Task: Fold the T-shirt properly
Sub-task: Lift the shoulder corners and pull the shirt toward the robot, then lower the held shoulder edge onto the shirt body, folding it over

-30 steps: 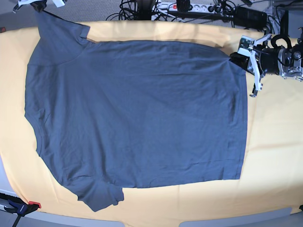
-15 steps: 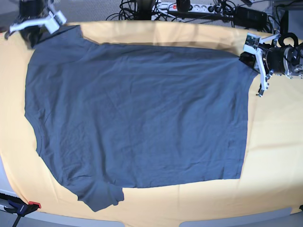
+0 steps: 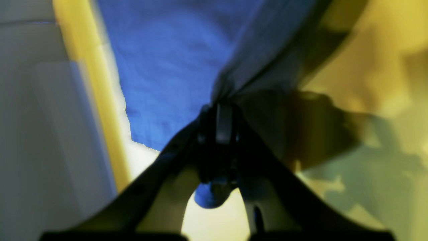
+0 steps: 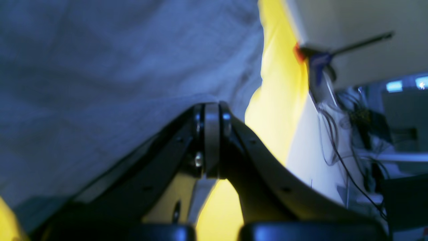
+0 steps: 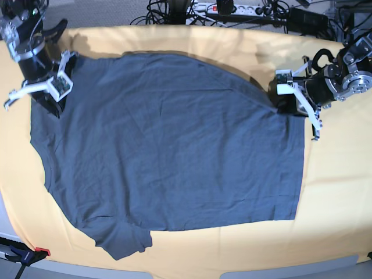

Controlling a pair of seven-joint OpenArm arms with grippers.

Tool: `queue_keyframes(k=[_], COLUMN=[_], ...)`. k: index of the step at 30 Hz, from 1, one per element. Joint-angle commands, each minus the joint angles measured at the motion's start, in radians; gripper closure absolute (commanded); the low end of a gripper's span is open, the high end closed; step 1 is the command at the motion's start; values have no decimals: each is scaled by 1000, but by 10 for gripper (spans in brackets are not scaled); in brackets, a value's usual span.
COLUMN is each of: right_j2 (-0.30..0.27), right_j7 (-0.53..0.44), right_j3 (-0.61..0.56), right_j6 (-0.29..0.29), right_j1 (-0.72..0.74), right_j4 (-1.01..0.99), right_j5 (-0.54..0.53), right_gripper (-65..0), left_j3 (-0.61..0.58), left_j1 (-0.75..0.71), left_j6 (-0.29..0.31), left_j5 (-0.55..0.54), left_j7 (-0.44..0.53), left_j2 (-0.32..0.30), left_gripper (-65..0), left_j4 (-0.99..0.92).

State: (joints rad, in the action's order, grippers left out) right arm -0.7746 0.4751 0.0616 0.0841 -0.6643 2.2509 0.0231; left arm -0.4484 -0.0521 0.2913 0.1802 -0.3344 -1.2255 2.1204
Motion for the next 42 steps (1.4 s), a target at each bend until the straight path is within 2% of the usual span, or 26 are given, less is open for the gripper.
queue_keyframes(k=[1, 5, 9, 12, 15, 18, 20, 23, 28, 33, 36, 42], right_j2=[-15, -14, -3, -2, -2, -1, -2, -1, 16, 55, 84, 96], right_j7=[-26, -67, -88, -91, -90, -90, -90, -86, -73, -71, -72, -71], right_j3=[10, 10, 7, -19, -86, -164, -212, -253, -259, -259, -259, -259], right_j6=[-6, 93, 161, 191, 189, 173, 156, 113, 106, 26, -31, -42], right_j1=[35, 166, 295, 383, 468, 537, 581, 634, 665, 665, 666, 702], right_j4=[-23, -153, -248, -297, -344, -395, -430, -480, -506, -506, -506, -506], right_j5=[-3, -101, -179, -210, -209, -204, -165, -130, -152, -140, -69, -65], right_gripper=[0, 0, 0, 0, 0, 0, 0, 0, 0, 0, 0, 0], left_j3=[11, 11, 11, 11, 11, 11, 11, 11, 11, 11, 11, 11], left_j1=[14, 15, 21, 27, 31, 35, 39, 52, 55, 55, 55, 55], left_j6=[-38, -97, -191, -242, -268, -313, -331, -348, -348, -348, -348, -348], left_j5=[18, 34, 100, 108, 109, 116, 132, 134, 122, 119, 118, 118], left_j7=[4, 13, 23, 21, 19, 18, 18, 16, 15, 15, 11, 11], left_j2=[-3, 63, 122, 159, 183, 198, 204, 211, 212, 212, 212, 212], left_gripper=[0, 0, 0, 0, 0, 0, 0, 0, 0, 0, 0, 0], left_j4=[-6, -69, -129, -155, -167, -175, -185, -214, -241, -243, -243, -243])
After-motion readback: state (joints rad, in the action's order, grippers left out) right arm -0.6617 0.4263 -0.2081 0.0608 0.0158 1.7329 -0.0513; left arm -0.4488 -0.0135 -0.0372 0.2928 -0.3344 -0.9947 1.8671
